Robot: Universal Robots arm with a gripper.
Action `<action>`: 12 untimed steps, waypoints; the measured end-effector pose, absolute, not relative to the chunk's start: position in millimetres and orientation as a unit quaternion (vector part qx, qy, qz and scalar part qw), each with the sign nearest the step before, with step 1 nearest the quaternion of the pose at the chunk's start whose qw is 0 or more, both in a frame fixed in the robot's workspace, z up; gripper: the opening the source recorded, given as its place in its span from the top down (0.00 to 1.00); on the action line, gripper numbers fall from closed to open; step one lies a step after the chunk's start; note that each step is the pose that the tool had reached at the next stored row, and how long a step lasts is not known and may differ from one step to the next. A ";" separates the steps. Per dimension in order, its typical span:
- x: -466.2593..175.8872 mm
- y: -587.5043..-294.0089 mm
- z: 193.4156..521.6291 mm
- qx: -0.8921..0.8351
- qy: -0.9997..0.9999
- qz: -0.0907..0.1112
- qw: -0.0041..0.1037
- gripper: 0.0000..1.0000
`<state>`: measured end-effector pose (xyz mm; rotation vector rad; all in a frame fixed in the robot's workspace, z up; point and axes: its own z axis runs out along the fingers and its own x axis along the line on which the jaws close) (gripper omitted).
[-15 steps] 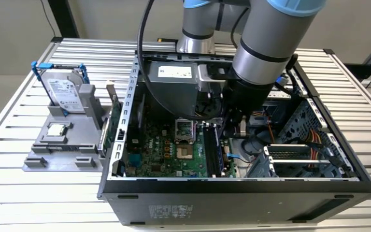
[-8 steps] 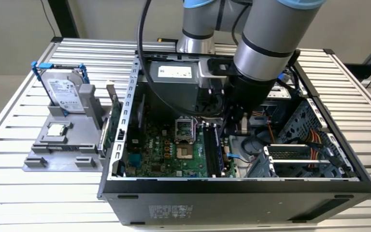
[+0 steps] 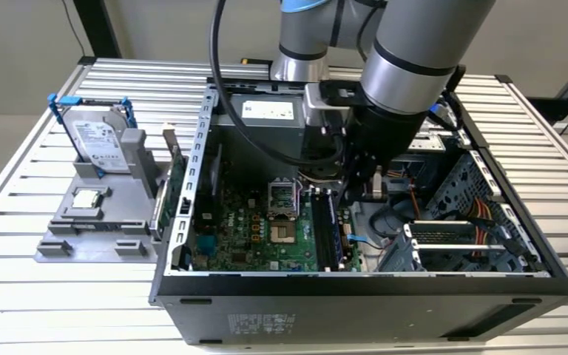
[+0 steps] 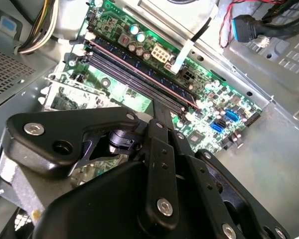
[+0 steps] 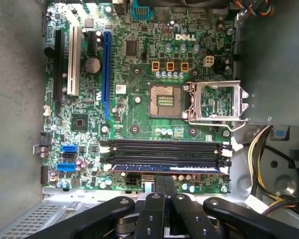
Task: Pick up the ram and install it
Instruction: 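Press down the ram until it locks into place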
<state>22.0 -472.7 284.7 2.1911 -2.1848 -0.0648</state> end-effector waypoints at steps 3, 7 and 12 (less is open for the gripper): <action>22.0 -472.7 288.0 0.708 -0.706 -0.021 0.023 1.00; 22.0 -472.7 290.4 0.708 -0.706 -0.021 0.023 1.00; 22.0 -472.7 291.4 0.708 -0.706 -0.021 0.023 1.00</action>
